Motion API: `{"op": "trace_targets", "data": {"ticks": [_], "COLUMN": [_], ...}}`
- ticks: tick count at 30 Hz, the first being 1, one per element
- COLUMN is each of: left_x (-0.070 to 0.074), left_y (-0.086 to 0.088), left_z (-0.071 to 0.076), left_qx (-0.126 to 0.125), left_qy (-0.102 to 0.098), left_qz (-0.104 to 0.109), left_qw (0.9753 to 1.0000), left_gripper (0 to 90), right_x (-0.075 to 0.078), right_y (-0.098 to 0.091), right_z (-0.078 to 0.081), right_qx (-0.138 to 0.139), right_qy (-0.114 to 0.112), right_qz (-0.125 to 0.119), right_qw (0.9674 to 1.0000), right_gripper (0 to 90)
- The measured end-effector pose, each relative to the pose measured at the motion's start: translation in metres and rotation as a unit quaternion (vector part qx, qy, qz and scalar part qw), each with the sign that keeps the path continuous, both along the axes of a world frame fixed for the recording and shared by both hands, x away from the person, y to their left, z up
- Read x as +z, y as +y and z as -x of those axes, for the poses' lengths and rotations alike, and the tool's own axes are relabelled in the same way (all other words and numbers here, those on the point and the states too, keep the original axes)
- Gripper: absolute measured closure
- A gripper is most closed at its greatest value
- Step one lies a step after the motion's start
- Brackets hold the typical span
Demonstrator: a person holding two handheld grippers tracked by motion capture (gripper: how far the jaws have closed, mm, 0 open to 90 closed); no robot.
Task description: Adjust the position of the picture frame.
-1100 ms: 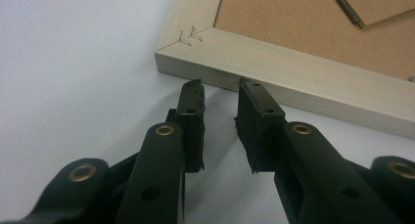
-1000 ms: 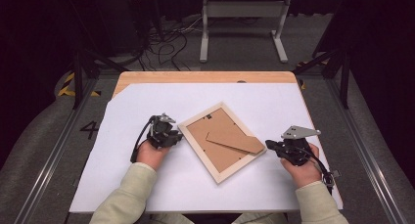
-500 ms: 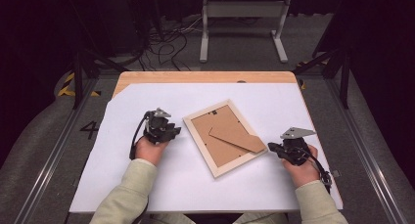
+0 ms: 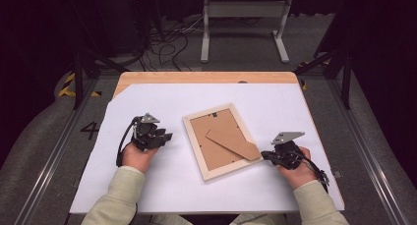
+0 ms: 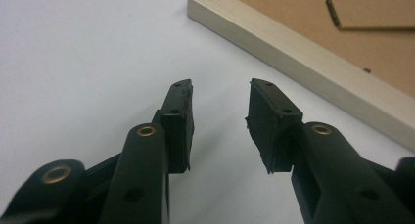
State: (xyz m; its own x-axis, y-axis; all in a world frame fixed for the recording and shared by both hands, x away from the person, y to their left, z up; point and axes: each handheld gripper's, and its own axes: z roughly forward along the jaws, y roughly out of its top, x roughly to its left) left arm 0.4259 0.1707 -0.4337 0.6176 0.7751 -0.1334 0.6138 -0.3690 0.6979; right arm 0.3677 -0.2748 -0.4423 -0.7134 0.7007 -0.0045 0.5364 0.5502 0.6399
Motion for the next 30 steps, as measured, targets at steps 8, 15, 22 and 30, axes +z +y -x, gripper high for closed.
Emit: {"op": "trace_targets", "data": {"ticks": [8,15,22,30], "left_x": [0.006,0.003,0.004,0.004], "left_y": [0.005,0.008,0.010,0.009], "left_z": [0.002,0.000,0.000,0.000], "left_qx": [0.003,0.008,0.014,0.016], "left_qy": [-0.005,-0.005,-0.013,-0.009], "left_qz": [0.013,0.011,0.012,0.017], "left_qw": [0.9999,0.9999,0.9997,0.9997], "left_gripper": [64.7,64.6,61.9,63.0], "right_x": [0.001,0.001,-0.001,-0.003], "right_y": [0.024,0.052,0.072,0.091], "right_z": [0.021,0.031,0.038,0.047], "right_qx": [0.078,0.135,0.178,0.211], "right_qy": [0.010,0.013,0.009,0.004], "right_qz": [0.016,0.023,0.020,0.018], "right_qw": [0.9968,0.9905,0.9838,0.9773], "right_gripper": [90.0,90.0,90.0,90.0]}}
